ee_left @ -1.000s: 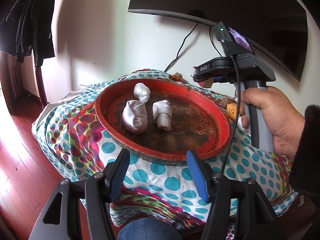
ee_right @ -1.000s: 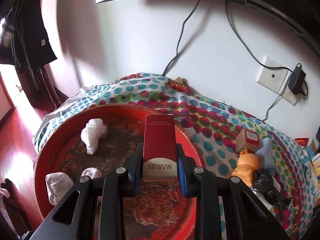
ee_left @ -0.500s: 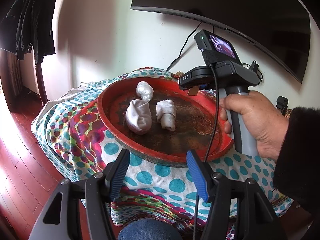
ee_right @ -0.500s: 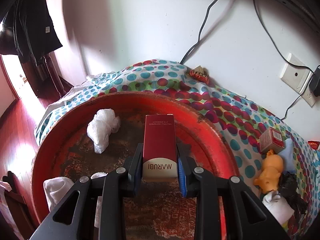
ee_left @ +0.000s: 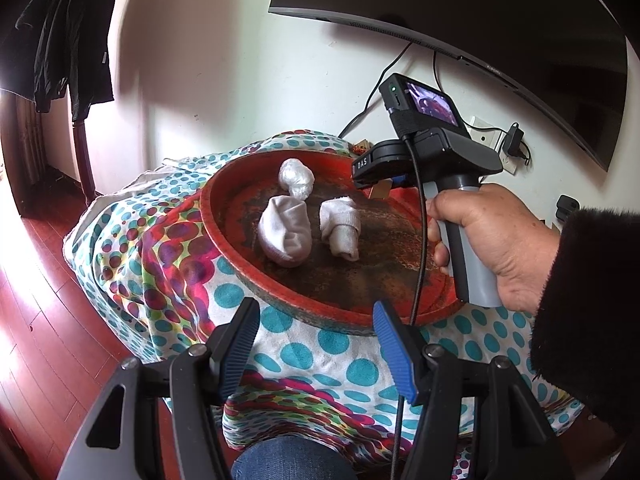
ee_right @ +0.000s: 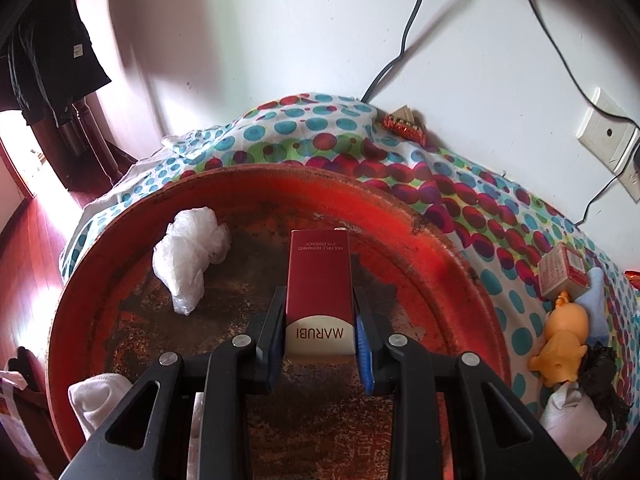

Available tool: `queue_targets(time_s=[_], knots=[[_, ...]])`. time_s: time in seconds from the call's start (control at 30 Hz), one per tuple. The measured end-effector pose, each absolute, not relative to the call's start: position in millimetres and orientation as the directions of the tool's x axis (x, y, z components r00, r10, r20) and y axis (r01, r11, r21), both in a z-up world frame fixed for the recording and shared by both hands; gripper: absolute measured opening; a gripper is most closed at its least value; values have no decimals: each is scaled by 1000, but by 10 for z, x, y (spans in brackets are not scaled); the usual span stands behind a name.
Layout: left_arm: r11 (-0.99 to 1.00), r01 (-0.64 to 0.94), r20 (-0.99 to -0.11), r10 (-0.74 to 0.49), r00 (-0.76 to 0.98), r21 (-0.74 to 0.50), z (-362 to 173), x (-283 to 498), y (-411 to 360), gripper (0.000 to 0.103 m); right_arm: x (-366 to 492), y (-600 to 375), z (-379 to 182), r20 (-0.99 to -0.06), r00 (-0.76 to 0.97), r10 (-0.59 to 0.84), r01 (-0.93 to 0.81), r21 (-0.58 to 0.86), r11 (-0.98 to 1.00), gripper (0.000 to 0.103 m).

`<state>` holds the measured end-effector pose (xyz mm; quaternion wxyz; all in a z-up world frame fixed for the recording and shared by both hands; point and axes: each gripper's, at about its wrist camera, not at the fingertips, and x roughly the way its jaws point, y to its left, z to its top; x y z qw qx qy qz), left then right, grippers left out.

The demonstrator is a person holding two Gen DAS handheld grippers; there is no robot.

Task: Organize objects
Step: 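Carry the red MARUBI box with the right gripper into the red tray and lower it, then reach the left gripper to a white sock beside the black bag and grasp it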

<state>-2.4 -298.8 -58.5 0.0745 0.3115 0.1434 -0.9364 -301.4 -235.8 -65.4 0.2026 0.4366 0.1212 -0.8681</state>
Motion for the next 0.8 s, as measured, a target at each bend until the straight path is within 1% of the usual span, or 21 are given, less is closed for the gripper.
queue_targets(time_s=[0.13, 0.33, 0.37, 0.4, 0.43, 0.47, 0.53, 0.57, 0.8], knots=[[-951, 232, -610, -60, -790, -206, -591, -33, -2973, 60, -3033, -2421, -723, -821, -518, -239, 468, -38, -883, 28], [-960, 264, -578, -166, -799, -89, -523, 5, -2885, 60, -3047, -2459, -782, -832, -503, -236, 474, -37, -880, 28], [-961, 269, -570, -186, -800, -64, -512, 12, -2865, 60, -3048, -2465, -783, -832, -502, -236, 476, -37, -879, 30], [-961, 274, -563, -206, -800, -38, -502, 17, -2843, 60, -3049, -2470, -783, -832, -500, -239, 479, -36, -877, 33], [-960, 281, -555, -227, -800, -11, -493, 25, -2821, 61, -3052, -2473, -789, -835, -495, -242, 480, -31, -877, 41], [-957, 291, -542, -257, -800, 25, -480, 36, -2790, 60, -3053, -2472, -790, -836, -489, -248, 482, -22, -876, 45], [-952, 298, -517, -291, -805, 72, -453, 52, -2744, 60, -3027, -2461, -758, -825, -499, -265, 482, -11, -876, 63], [-950, 300, -506, -303, -808, 90, -442, 59, -2729, 61, -3015, -2456, -739, -819, -503, -274, 484, -4, -875, 66], [-937, 306, -470, -350, -810, 170, -412, 74, -2616, 60, -2877, -2336, -590, -787, -539, -300, 488, -1, -873, 67]])
